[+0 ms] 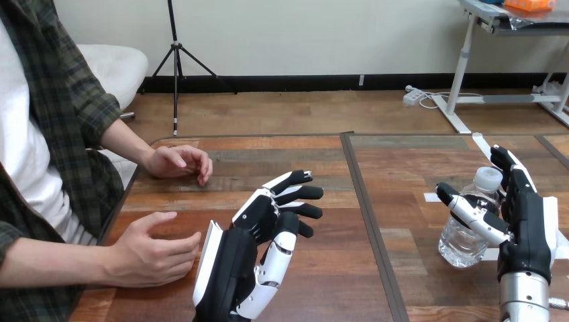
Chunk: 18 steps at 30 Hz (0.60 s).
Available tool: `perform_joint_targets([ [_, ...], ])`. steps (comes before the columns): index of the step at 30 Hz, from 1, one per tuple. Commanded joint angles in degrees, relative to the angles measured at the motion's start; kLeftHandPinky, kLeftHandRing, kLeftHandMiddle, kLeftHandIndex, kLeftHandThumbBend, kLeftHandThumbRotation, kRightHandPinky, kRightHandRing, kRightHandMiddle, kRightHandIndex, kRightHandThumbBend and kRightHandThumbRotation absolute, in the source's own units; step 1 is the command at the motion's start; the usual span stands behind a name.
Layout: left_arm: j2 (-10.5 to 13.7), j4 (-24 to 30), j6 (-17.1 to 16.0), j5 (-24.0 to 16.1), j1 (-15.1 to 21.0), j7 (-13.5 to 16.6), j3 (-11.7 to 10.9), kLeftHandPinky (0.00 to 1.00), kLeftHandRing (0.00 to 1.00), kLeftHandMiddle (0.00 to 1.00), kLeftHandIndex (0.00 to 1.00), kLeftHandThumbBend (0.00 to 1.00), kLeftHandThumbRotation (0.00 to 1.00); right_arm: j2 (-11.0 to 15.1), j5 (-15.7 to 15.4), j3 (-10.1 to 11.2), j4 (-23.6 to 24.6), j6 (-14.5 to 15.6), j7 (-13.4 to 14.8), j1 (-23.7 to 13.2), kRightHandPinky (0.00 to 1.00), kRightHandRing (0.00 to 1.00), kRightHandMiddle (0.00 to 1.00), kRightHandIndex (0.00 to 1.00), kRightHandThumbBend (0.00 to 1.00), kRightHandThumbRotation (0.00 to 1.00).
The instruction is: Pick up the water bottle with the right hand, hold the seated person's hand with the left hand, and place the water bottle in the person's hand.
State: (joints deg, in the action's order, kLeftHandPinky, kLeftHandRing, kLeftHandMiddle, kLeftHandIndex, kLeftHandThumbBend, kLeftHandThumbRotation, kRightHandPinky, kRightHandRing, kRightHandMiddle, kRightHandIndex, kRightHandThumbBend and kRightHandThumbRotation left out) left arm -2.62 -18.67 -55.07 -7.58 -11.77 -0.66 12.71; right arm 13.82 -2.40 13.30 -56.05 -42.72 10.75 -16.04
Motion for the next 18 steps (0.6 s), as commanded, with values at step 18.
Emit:
perform_joint_targets([
  [18, -0.7, 1.1, -0.7, -0.2, 1.5, 0.2, 0.1, 0.52, 0.64, 0.71, 0.77, 0.17, 0.73, -1.7, 5.0, 0.9, -1.2, -0.4, -2.7, -5.7, 0.94, 0.94, 0.92, 0.89, 0.86, 0.18],
])
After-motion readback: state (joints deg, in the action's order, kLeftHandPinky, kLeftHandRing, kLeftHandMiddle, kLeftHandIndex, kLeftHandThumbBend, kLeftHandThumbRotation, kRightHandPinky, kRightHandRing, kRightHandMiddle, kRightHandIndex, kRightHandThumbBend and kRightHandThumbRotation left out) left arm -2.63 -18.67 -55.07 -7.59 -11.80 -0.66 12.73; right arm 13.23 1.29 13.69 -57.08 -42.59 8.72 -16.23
